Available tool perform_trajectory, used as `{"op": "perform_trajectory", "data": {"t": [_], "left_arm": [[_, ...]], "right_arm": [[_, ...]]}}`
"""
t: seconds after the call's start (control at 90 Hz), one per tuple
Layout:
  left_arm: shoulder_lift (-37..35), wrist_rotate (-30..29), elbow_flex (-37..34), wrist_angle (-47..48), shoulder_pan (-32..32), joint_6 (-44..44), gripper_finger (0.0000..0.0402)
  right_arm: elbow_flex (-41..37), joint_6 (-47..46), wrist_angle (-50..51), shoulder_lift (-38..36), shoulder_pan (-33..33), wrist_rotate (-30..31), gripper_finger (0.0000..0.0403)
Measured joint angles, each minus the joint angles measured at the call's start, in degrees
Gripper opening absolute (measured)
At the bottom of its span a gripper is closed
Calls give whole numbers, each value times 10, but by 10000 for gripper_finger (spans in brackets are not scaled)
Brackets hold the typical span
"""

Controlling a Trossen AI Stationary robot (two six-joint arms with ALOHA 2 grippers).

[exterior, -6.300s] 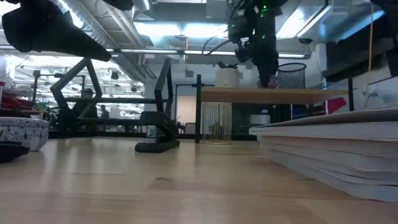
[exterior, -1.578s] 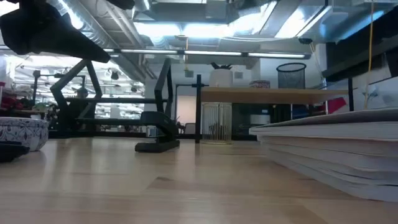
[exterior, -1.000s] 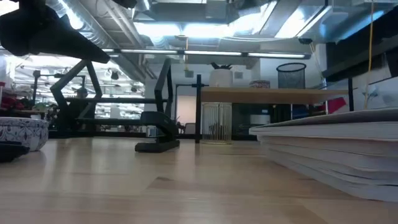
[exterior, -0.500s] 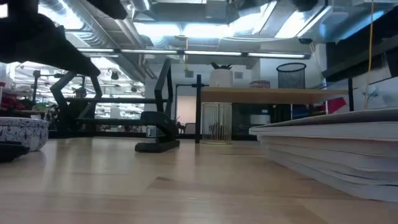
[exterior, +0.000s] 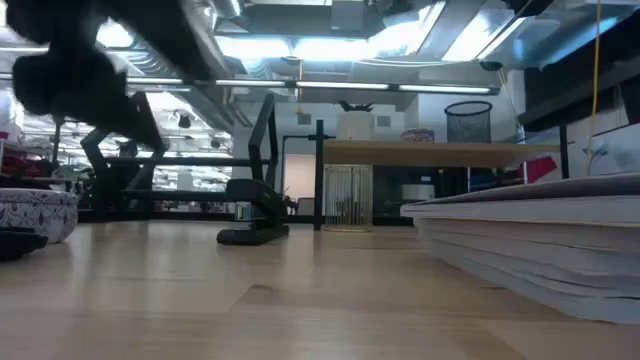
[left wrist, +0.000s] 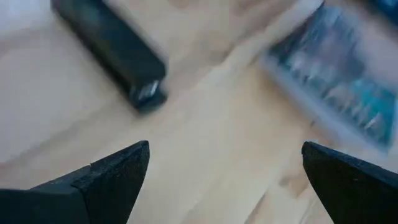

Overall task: Stock shelves
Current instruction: Put the white floral-patterned item under the shelf

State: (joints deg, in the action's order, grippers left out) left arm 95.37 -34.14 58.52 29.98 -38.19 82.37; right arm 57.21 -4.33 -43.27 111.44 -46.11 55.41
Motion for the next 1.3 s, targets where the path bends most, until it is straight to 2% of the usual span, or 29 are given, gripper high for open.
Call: {"op": "perform_trajectory", "data": {"t": [0.167, 0.211, 0.244, 0.367, 0.522, 0.678, 0.767, 0.967, 1.056, 1.3], "left_arm": [[-2, 287, 0, 130, 70, 2, 400], [-7, 340, 0, 162, 85, 0, 400], [-13, 355, 2, 188, 94, -8, 400], [-35, 350, 26, 254, 111, -42, 400], [-70, 299, 55, 301, 117, -51, 400], [-88, 255, 58, 421, 101, -19, 400], [-88, 252, 45, 474, 94, 0, 400], [-88, 255, -8, 408, 90, 6, 400], [-88, 278, -37, 365, 93, 1, 400], [-87, 310, -103, 330, 107, -2, 400]], "right_arm": [[0, 0, 1, 0, 0, -1, 331], [0, -1, 1, 0, 0, -1, 331], [0, 0, 1, 0, 0, -1, 331], [0, -1, 2, 0, 1, 0, 331], [0, -1, 2, 0, 3, 0, 331], [0, -3, 3, 0, 4, -7, 331], [0, -6, 4, 0, 4, -10, 331], [0, -6, 6, 0, 4, -10, 331], [0, -6, 6, 0, 4, -10, 331], [0, -15, 14, 0, 4, -10, 331]]}}
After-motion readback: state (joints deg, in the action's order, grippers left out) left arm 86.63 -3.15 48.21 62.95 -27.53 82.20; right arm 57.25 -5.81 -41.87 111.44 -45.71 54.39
